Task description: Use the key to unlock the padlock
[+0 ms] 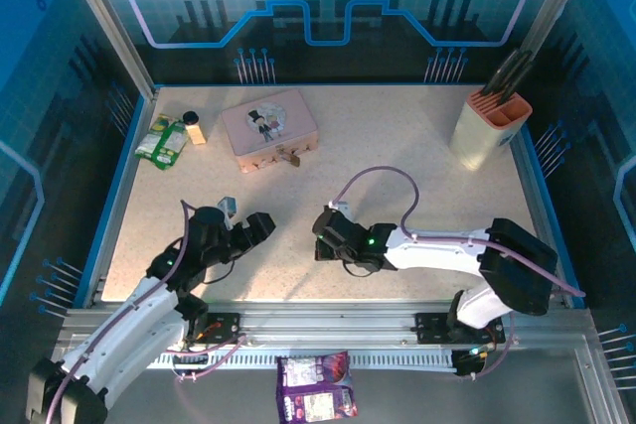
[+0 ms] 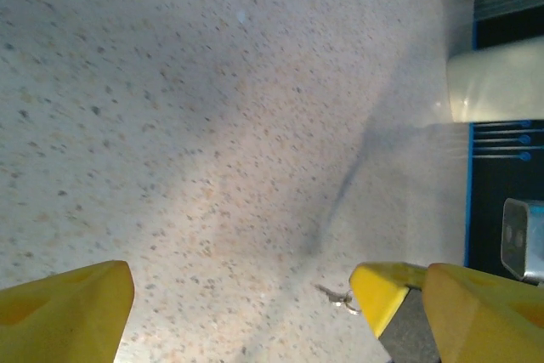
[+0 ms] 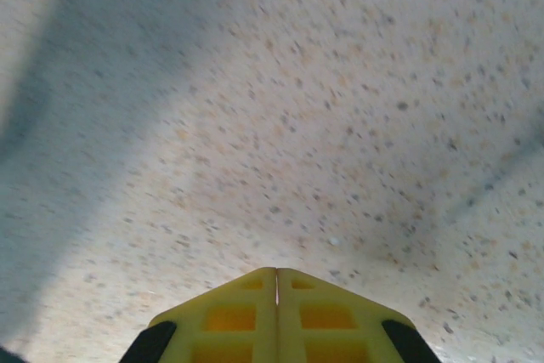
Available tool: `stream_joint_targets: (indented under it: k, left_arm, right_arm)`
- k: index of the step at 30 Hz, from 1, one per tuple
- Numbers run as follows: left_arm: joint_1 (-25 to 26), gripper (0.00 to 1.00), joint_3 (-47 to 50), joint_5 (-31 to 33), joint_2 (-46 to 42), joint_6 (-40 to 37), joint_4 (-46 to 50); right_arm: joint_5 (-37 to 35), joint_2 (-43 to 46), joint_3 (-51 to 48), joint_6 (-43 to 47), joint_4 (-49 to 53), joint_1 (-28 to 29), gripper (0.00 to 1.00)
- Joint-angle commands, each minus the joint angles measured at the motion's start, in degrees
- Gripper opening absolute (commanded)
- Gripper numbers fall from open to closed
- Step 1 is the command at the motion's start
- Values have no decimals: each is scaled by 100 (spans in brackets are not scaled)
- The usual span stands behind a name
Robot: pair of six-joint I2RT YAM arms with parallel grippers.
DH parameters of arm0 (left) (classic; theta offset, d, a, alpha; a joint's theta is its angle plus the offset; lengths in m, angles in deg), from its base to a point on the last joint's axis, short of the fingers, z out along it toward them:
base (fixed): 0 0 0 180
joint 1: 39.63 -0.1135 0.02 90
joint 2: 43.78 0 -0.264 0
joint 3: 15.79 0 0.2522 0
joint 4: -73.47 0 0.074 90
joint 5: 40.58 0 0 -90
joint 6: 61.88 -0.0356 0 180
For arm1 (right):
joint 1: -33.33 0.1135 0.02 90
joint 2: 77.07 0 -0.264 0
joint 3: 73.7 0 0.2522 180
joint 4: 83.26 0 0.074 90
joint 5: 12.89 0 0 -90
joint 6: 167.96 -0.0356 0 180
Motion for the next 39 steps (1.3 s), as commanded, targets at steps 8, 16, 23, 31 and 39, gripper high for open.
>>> stream_joint_targets:
  k: [8, 16, 23, 31, 39]
  left_arm:
    - [568, 85, 726, -17, -336, 3269, -1540]
    - [910, 83, 950, 811, -660, 4861, -1749]
    - [1117, 80, 855, 1054, -353, 5447, -2220]
    - [1181, 74, 856, 1185, -164, 5792, -2563]
    - [1192, 65, 817, 1255, -163, 5839, -2543]
  right_arm:
    - [478, 203, 292, 294, -1483, -327, 0]
    - [731, 149, 220, 400, -2796, -324, 0]
    - [965, -85, 198, 344, -3580, -192, 0]
    - [1052, -325, 216, 328, -3842, 19, 0]
    - [1040, -453, 124, 267, -3923, 152, 0]
